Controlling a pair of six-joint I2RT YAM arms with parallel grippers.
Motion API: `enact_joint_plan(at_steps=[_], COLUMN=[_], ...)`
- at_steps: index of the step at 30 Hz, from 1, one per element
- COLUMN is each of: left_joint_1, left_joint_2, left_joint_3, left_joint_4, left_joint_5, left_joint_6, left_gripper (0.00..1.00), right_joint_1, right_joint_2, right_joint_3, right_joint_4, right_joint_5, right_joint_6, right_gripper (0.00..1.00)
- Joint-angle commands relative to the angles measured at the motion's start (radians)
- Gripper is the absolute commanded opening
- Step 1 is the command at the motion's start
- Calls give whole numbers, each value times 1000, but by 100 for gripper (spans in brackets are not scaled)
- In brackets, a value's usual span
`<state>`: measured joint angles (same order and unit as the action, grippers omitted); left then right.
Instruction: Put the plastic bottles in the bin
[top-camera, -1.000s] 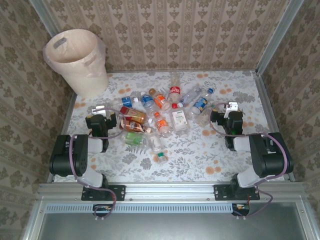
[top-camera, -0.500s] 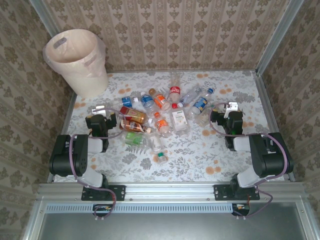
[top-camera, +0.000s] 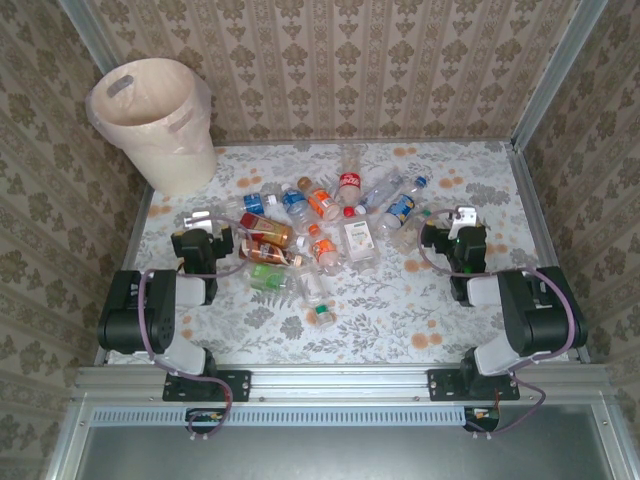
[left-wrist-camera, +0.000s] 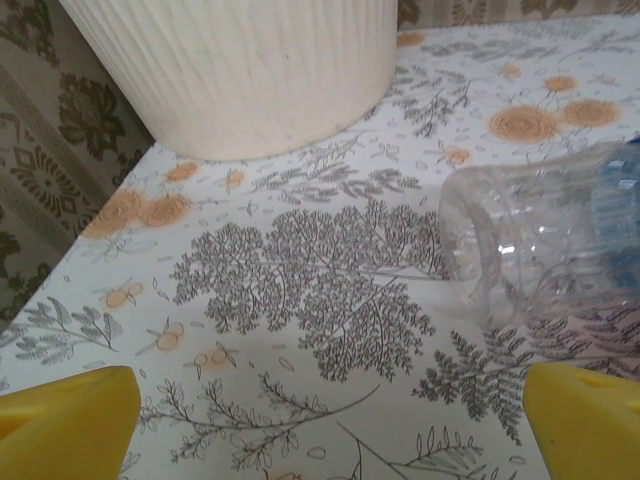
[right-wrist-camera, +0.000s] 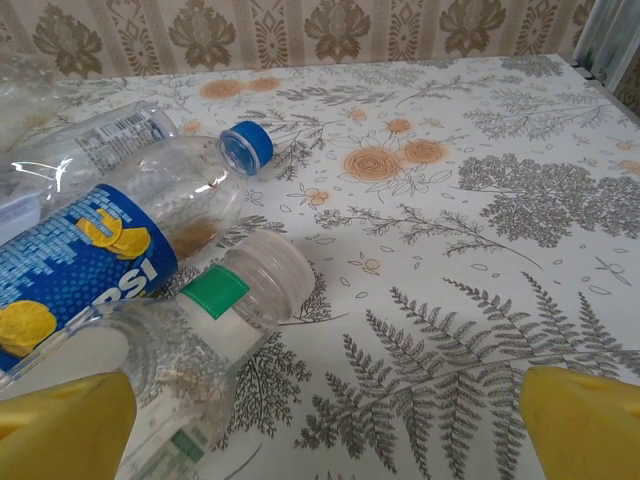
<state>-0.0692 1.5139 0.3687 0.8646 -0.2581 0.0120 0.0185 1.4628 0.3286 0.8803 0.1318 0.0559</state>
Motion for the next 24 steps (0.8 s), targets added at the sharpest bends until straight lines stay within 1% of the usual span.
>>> enact_joint_plan(at_steps=[1, 3, 5, 7, 10, 11, 12, 14, 16, 19, 21, 22, 24], left_joint_1=[-20, -20, -24, -30, -32, -32, -30, -30, -30, -30, -25, -19, -15], left_joint_2=[-97, -162, -216, -271, -363, -390, -412, -435, -454, -484, -502, -507, -517], left_joint_3=[10, 43, 62, 75, 129, 164, 205, 267, 297, 310, 305, 301, 295], left_joint_4=[-52, -178, -257, -327, -519, -632, -745, -895, -984, -1059, -1081, -1077, -1065], left_joint_5=[-23, -47, -73, -128, -198, -223, -220, -198, -169, -116, -62, -27, 26], left_joint_6=[32, 14, -8, -49, -173, -247, -303, -386, -476, -583, -650, -662, -677], left_gripper=[100, 100, 100, 100, 100, 100, 100, 100, 100, 100, 100, 100, 100], right_joint_1=[2, 1, 0, 0, 0, 0, 0, 1, 12, 35, 48, 57, 75], right_joint_2=[-157, -230, -282, -321, -338, -328, -311, -263, -203, -121, -80, -52, -15], right_joint_3=[34, 80, 99, 128, 205, 236, 265, 326, 387, 457, 481, 487, 501], right_joint_4=[-144, -294, -366, -466, -653, -711, -761, -849, -947, -1077, -1098, -1102, -1110], right_joint_5=[51, 56, 41, 17, -48, -89, -143, -241, -268, -262, -281, -281, -243], right_joint_6=[31, 61, 85, 123, 227, 261, 298, 366, 449, 515, 529, 534, 552], right_gripper=[100, 100, 100, 100, 100, 100, 100, 100, 100, 100, 100, 99, 100])
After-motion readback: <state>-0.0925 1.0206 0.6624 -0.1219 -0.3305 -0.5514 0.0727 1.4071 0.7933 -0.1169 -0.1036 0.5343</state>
